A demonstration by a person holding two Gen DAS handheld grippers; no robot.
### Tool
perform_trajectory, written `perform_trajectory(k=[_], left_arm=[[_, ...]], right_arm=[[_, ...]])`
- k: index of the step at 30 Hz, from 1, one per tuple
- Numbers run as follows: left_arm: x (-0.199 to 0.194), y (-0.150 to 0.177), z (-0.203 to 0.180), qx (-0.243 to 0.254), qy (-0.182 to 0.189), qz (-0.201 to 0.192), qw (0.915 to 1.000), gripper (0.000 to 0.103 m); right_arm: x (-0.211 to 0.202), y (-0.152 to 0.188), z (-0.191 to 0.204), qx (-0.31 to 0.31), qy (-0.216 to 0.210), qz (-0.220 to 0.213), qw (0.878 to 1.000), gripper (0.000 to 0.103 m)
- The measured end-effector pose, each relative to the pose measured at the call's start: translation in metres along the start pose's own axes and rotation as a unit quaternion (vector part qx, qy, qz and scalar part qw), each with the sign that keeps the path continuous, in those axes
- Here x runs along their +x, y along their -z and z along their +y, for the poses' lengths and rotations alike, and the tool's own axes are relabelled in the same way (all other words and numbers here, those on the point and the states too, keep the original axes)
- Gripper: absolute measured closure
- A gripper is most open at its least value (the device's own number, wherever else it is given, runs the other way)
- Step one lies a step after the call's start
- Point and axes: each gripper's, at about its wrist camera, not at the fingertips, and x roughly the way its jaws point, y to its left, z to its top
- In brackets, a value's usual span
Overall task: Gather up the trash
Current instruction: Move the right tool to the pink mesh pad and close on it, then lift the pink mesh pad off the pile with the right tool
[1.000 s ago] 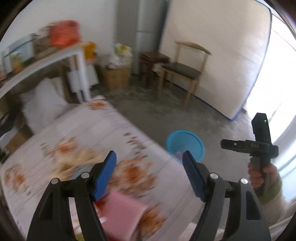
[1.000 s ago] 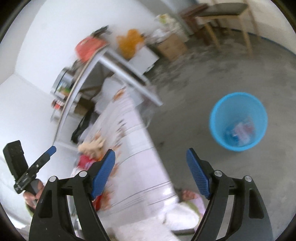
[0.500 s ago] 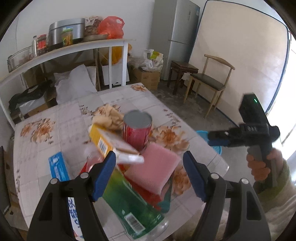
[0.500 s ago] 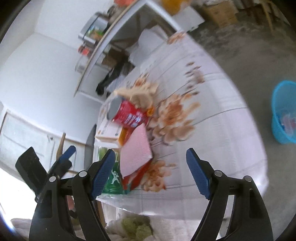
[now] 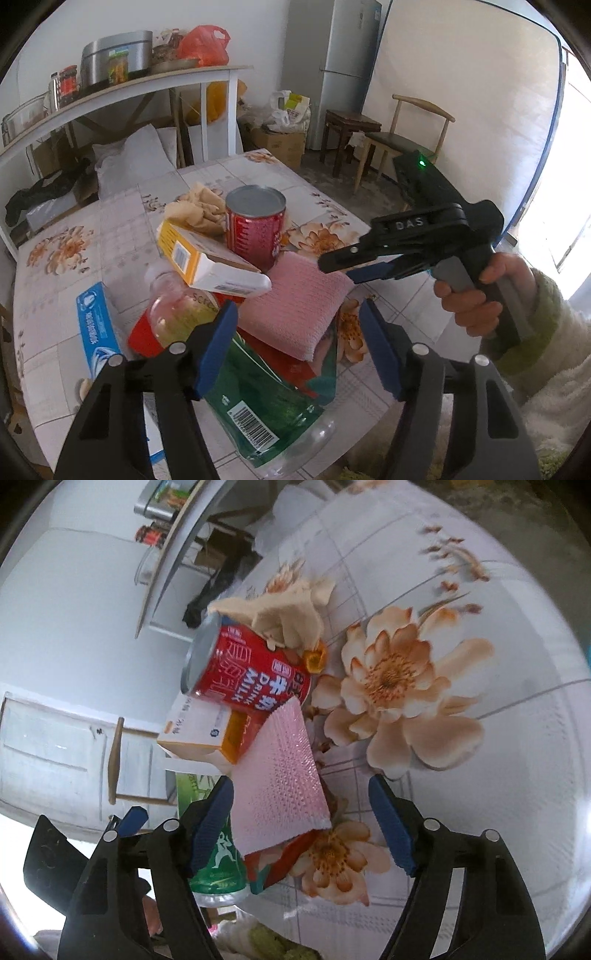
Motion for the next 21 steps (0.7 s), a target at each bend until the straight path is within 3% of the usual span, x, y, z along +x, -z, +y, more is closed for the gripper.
perform_trajectory(k=[8, 21], left_arm=[[0.014, 0.0, 0.001, -0.008, 0.015, 0.017, 0.9997, 0.047], [0.022, -0.003, -0.008, 0.003, 0.033, 0.034, 0.9989, 0.052]], right_arm=[[0.01, -0.003, 0.001, 0.003, -0.007, 0.014, 1.0, 0.067], [-0.033, 0.009, -0.031, 0.034, -0.036, -0.003, 0.999, 0.074]])
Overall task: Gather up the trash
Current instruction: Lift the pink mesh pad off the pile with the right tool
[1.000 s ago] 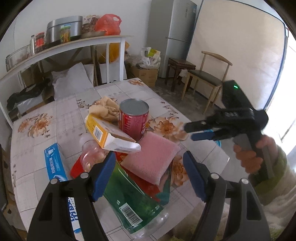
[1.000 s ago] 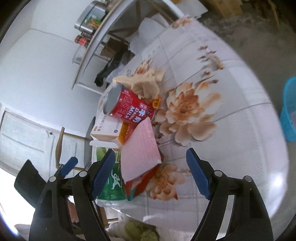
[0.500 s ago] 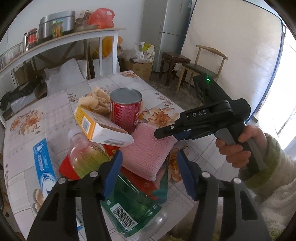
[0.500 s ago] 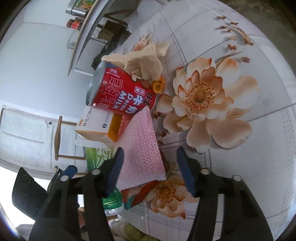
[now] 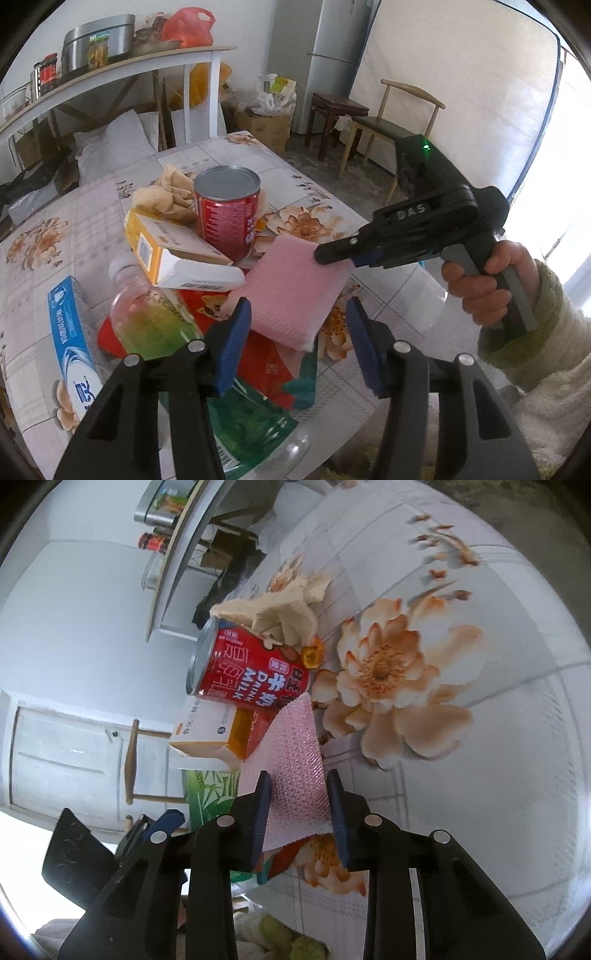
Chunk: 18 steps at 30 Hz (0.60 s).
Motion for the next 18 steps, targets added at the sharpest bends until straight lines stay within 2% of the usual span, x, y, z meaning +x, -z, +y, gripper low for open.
perform_trajectory(k=[6, 14, 15, 17, 18], left_arm=[[0.004, -0.001, -0.012, 0.006, 0.015, 0.008, 0.9998, 0.054], [0.021, -0.008, -0.039, 0.02, 0.035, 0.028, 0.9988, 0.059], [0.024, -0.009, -0.043, 0.021, 0.039, 0.03, 0.9986, 0.059], [0.031, -0.01, -0.05, 0.026, 0.045, 0.035, 0.998, 0.06], [0.035, -0.011, -0.054, 0.029, 0.047, 0.038, 0.9978, 0.06]], right_arm=[[-0.037, 0.013, -0.022, 0.002, 0.004, -0.014, 1.0, 0.074], [-0.067, 0.033, -0.026, -0.052, 0.077, 0.001, 0.996, 0.069], [-0.067, 0.033, -0.025, -0.059, 0.096, -0.002, 0.994, 0.066], [-0.073, 0.035, -0.025, -0.069, 0.14, -0.02, 0.988, 0.045], [-0.079, 0.038, -0.026, -0.068, 0.147, -0.031, 0.986, 0.042]])
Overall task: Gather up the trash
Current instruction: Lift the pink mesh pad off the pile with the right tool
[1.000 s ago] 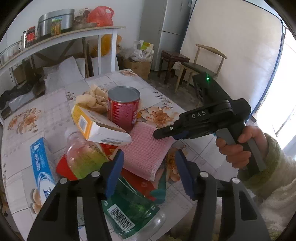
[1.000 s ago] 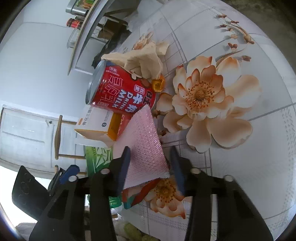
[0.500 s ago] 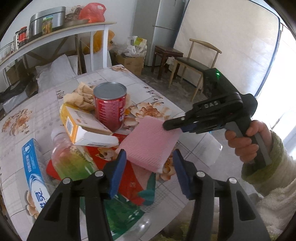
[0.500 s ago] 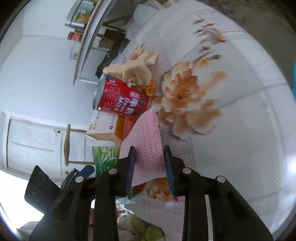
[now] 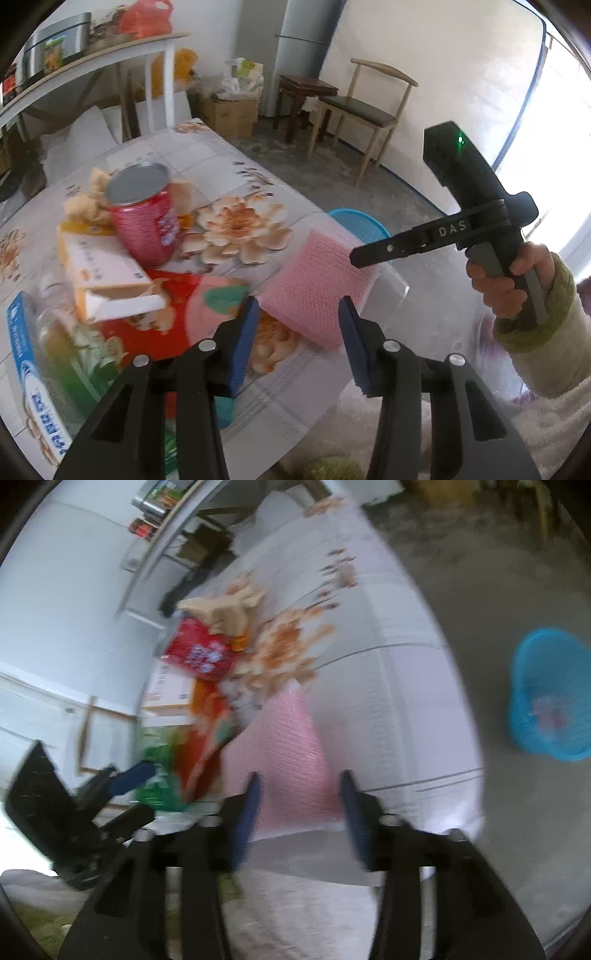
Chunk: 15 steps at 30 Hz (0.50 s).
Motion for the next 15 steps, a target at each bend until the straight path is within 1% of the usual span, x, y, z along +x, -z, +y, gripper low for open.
perform_trajectory(k=[2, 5, 6, 7, 8, 9, 10, 11, 12, 13, 14, 15], left_arm=[[0.008, -0.004, -0.006, 0.003, 0.001, 0.004, 1.0, 0.06], [0.017, -0.012, -0.011, 0.006, -0.011, 0.002, 0.9999, 0.06], [0.021, -0.015, -0.012, 0.003, -0.015, 0.001, 0.9999, 0.06], [0.025, -0.019, -0.012, -0.001, -0.018, 0.001, 0.9998, 0.06], [0.029, -0.022, -0.011, -0.006, -0.02, 0.002, 0.9998, 0.06], [0.035, -0.026, -0.01, -0.012, -0.027, 0.004, 0.9996, 0.06], [0.039, -0.029, -0.01, -0.013, -0.033, 0.006, 0.9993, 0.061], [0.043, -0.03, -0.009, -0.013, -0.04, 0.009, 0.9991, 0.062], [0.048, -0.032, -0.009, -0.012, -0.046, 0.013, 0.9988, 0.062], [0.055, -0.033, -0.009, -0.01, -0.058, 0.02, 0.9981, 0.063], [0.06, -0.033, -0.008, -0.01, -0.065, 0.027, 0.9975, 0.063], [0.063, -0.033, -0.007, -0.01, -0.064, 0.032, 0.9974, 0.063]], right_arm=[[-0.008, 0.002, -0.004, 0.009, 0.004, -0.022, 1.0, 0.04], [-0.028, 0.01, -0.016, 0.036, 0.004, -0.066, 0.997, 0.04], [-0.032, 0.011, -0.019, 0.044, 0.0, -0.078, 0.996, 0.04], [-0.038, 0.017, -0.023, 0.053, -0.013, -0.088, 0.995, 0.04], [-0.039, 0.021, -0.025, 0.057, -0.022, -0.09, 0.994, 0.046], [-0.04, 0.027, -0.027, 0.061, -0.034, -0.089, 0.994, 0.049], [-0.039, 0.03, -0.026, 0.063, -0.04, -0.088, 0.993, 0.055], [-0.036, 0.035, -0.026, 0.066, -0.05, -0.081, 0.993, 0.061], [-0.031, 0.037, -0.022, 0.068, -0.057, -0.073, 0.993, 0.065], [-0.024, 0.041, -0.022, 0.069, -0.064, -0.06, 0.994, 0.071], [-0.022, 0.041, -0.019, 0.07, -0.066, -0.053, 0.994, 0.076], [-0.017, 0.043, -0.019, 0.071, -0.066, -0.046, 0.994, 0.079]])
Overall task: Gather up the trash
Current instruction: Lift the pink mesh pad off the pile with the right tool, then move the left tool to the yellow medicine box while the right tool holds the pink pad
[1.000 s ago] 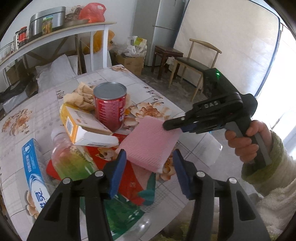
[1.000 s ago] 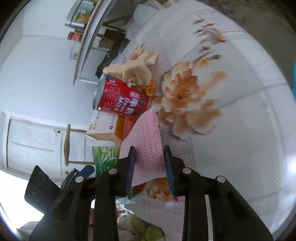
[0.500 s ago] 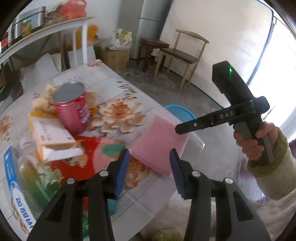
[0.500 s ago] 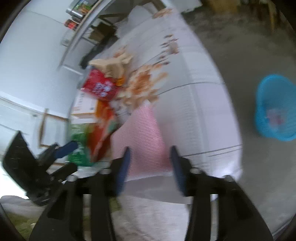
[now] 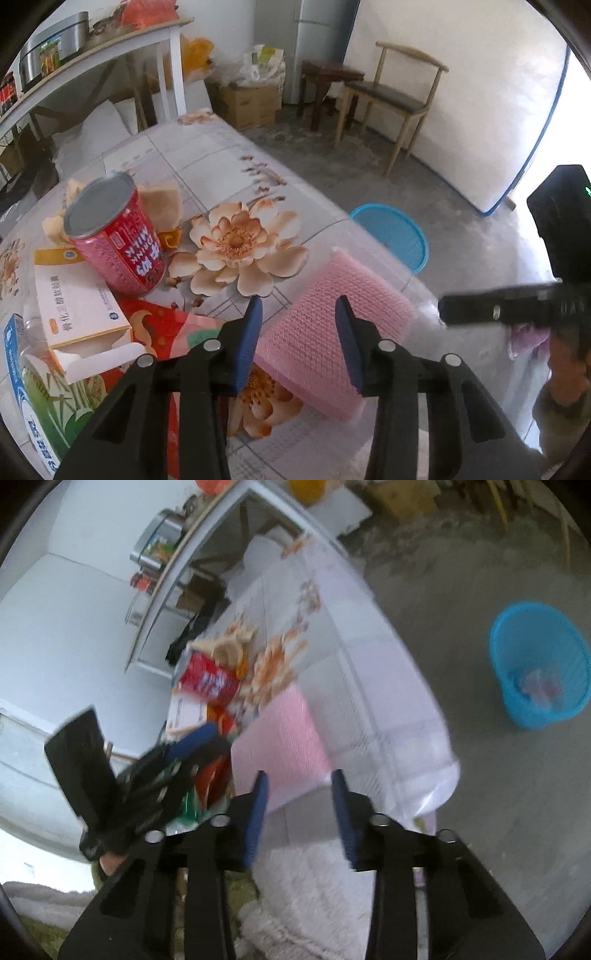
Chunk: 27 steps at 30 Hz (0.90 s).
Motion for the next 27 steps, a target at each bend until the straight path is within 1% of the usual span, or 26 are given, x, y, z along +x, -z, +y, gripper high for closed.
perform_trajectory(k=[2, 4, 6, 9, 11, 14, 16, 18, 20, 21, 23, 24, 25, 26, 27], left_arm=[[0.009, 0.002, 0.0, -0.003, 0.0, 0.019, 0.9998, 0.064], [0.011, 0.006, 0.0, -0.008, 0.012, 0.031, 0.9994, 0.064], [0.011, 0.009, -0.002, -0.007, 0.011, 0.032, 0.9994, 0.064], [0.009, 0.012, -0.001, -0.015, 0.024, 0.038, 0.9989, 0.064], [0.008, 0.014, -0.001, -0.023, 0.039, 0.044, 0.998, 0.064], [0.006, 0.02, -0.003, -0.039, 0.081, 0.052, 0.9946, 0.064], [0.005, 0.024, -0.009, -0.035, 0.089, 0.053, 0.994, 0.064], [0.002, 0.028, -0.013, -0.03, 0.095, 0.052, 0.9937, 0.064], [-0.004, 0.031, -0.014, -0.025, 0.097, 0.046, 0.9939, 0.064], [-0.006, 0.032, -0.015, -0.023, 0.095, 0.042, 0.9943, 0.064], [-0.018, 0.034, -0.013, -0.014, 0.087, 0.033, 0.9955, 0.064], [-0.024, 0.035, -0.011, -0.011, 0.084, 0.028, 0.9961, 0.062], [-0.031, 0.036, -0.009, -0.009, 0.077, 0.023, 0.9967, 0.06], [-0.037, 0.037, -0.005, -0.011, 0.071, 0.02, 0.9973, 0.055], [-0.04, 0.037, -0.002, -0.012, 0.066, 0.017, 0.9976, 0.052]], right_arm=[[0.012, -0.001, -0.003, 0.009, 0.006, 0.009, 1.0, 0.084], [0.015, -0.005, -0.006, 0.016, 0.006, 0.007, 1.0, 0.087], [0.013, -0.013, -0.011, 0.023, 0.001, -0.002, 1.0, 0.088], [0.019, -0.027, -0.015, 0.031, -0.01, -0.012, 0.999, 0.088], [0.025, -0.037, -0.018, 0.034, -0.018, -0.014, 0.999, 0.088], [0.035, -0.049, -0.02, 0.041, -0.019, -0.018, 0.999, 0.088], [0.039, -0.054, -0.019, 0.045, -0.022, -0.023, 0.998, 0.088], [0.034, -0.056, -0.017, 0.047, -0.025, -0.029, 0.998, 0.08], [0.025, -0.055, -0.01, 0.035, -0.019, -0.041, 0.998, 0.058], [0.023, -0.054, -0.005, 0.024, -0.011, -0.044, 0.999, 0.053], [0.017, -0.051, 0.013, -0.019, 0.019, -0.049, 0.998, 0.038], [0.017, -0.05, 0.019, -0.033, 0.028, -0.047, 0.998, 0.036], [0.019, -0.048, 0.032, -0.06, 0.042, -0.041, 0.996, 0.03], [0.021, -0.046, 0.04, -0.078, 0.052, -0.037, 0.995, 0.025], [0.025, -0.043, 0.051, -0.102, 0.064, -0.033, 0.992, 0.023]])
